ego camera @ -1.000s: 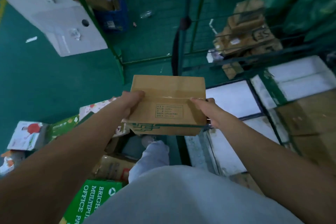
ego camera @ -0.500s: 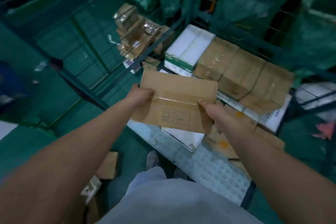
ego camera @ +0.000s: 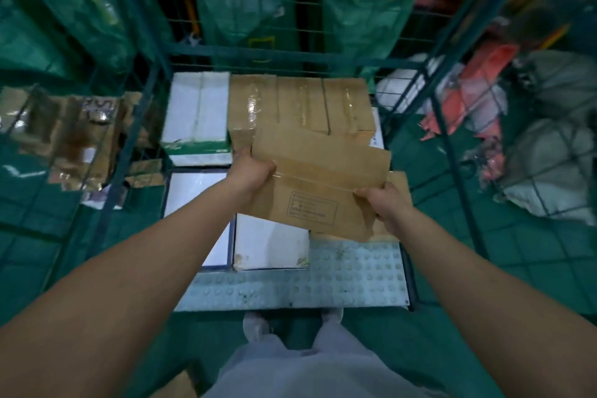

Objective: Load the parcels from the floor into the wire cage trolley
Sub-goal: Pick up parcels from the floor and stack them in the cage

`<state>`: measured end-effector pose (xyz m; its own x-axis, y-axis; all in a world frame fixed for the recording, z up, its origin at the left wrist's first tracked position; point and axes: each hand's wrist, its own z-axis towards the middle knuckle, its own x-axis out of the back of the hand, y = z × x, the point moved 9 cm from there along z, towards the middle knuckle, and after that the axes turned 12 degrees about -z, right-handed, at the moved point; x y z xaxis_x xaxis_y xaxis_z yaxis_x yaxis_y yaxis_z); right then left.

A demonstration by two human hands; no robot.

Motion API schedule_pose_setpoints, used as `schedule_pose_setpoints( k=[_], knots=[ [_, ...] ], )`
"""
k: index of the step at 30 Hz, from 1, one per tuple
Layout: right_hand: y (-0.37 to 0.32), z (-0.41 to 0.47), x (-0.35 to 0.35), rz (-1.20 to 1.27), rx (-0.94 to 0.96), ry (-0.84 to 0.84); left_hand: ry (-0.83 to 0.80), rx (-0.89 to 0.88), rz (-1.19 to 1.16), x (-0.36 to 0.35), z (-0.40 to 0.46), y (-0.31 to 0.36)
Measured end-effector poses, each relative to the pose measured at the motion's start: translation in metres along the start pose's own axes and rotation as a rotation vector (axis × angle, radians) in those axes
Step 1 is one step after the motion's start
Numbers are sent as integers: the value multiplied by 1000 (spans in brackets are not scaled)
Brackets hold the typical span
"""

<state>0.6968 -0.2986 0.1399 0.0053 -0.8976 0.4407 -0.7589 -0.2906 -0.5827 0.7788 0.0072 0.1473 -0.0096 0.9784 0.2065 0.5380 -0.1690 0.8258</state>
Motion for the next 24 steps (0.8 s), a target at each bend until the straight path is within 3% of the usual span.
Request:
schedule_pose_setpoints(
  k=[4,11,20,24],
  knots=[
    [31,-3,24,143,-96,-20,-105,-84,111,-51,15,31],
    [72,16,65,497,-226,-51,-238,-220,519,-165,21,106],
    [81,129,128,732,-309,-143,-276,-474,775,-328,66,192],
    [83,198,159,866,-321,-93,-256,-555,892,-404,102,215]
  ],
)
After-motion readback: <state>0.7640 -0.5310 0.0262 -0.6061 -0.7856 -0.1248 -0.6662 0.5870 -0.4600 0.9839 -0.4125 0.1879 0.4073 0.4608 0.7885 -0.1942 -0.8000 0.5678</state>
